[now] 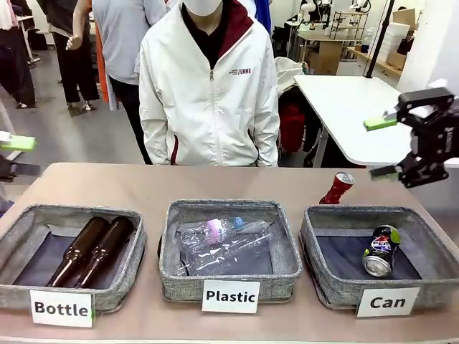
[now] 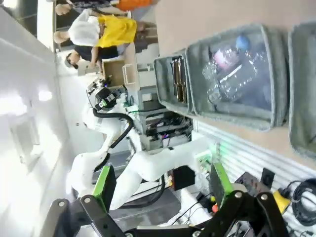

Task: Sort the can waste into the basket.
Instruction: Pick up the can waste from the table and place it in the right Fabric basket.

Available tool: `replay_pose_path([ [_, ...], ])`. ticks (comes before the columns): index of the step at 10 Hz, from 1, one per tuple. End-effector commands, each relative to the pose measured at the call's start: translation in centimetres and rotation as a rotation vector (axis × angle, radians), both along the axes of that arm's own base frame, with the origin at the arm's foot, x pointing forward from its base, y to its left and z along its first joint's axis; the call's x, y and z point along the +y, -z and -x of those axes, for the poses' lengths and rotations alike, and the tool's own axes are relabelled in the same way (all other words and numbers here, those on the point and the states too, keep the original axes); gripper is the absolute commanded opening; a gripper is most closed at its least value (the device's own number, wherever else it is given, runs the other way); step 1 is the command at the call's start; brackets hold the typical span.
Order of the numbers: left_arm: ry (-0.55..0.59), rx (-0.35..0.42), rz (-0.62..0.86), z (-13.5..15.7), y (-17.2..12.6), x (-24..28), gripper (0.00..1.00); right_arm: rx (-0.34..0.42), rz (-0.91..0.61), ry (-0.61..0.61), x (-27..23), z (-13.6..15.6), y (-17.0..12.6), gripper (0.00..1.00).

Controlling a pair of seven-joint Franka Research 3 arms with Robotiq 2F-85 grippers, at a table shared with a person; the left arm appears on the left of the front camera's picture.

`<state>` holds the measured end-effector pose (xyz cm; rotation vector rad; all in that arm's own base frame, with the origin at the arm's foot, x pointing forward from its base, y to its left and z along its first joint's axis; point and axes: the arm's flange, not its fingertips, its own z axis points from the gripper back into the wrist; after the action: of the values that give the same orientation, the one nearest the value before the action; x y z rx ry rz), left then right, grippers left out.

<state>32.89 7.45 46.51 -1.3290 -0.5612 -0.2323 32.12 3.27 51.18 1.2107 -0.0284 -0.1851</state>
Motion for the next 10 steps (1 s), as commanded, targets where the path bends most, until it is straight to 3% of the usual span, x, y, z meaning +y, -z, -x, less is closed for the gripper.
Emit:
replay_pose_path([
  [1, -0.023, 0.012, 0.198, -0.7, 1.8, 0.7, 1.0, 0.088, -0.065, 0.088, -3.6, -1.2, 0.8, 1.0],
  [2, 0.0, 0.0, 0.0, 0.0, 0.0, 0.0, 1.0, 0.0, 0.0, 0.0, 0.0, 0.0, 0.0, 1.0],
  [10, 0.0, 0.0, 0.0, 0.0, 0.0, 0.0, 1.0, 0.0, 0.0, 0.0, 0.0, 0.0, 0.0, 1.0],
])
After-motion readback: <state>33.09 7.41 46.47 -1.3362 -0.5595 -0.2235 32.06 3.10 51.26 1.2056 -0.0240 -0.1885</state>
